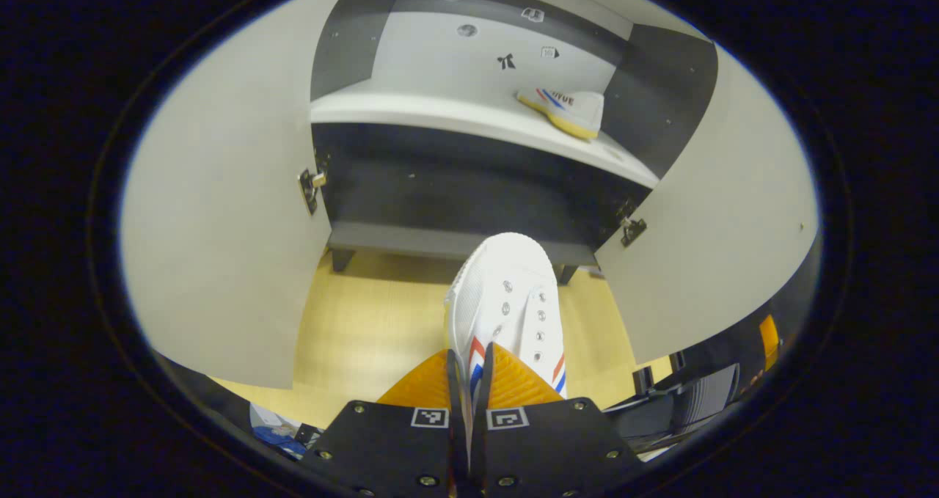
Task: Grab one shoe with the right hand and put it into the shoe cabinet, grab the other shoe with the left hand and put it into the shoe cabinet; then close the right door with the right hand and the left door with the left hand.
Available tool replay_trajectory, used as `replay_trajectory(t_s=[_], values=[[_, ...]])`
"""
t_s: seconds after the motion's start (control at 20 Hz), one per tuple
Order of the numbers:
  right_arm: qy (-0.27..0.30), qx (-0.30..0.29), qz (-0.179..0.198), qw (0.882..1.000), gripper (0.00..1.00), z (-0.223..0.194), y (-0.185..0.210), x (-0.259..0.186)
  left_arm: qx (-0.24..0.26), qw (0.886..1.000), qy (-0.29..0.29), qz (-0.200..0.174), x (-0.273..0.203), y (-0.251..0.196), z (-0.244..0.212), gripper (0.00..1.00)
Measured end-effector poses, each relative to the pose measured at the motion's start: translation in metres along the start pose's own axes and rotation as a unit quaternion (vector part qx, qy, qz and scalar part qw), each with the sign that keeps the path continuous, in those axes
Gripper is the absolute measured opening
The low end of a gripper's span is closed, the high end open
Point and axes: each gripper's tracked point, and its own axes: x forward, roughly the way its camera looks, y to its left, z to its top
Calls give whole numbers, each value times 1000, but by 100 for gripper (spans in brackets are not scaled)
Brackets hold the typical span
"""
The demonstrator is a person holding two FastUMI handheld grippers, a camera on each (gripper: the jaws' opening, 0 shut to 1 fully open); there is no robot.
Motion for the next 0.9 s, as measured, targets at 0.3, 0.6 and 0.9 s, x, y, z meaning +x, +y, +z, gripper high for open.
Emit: replay_trajectory(t_s=[0.3, 0.6, 0.9], values=[[-12, 18, -16, 1000, 94, 14, -28, 18, -17, 997, -65, -40, 2, 1, 9, 4], [-36, 35, -20, 999, 97, 41, -47, 28, -40, 995, -92, -3, -2, 1, 5, 4], [-38, 36, -46, 998, 92, 45, -62, 36, -52, 995, -82, 21, -6, 0, 6, 4]])
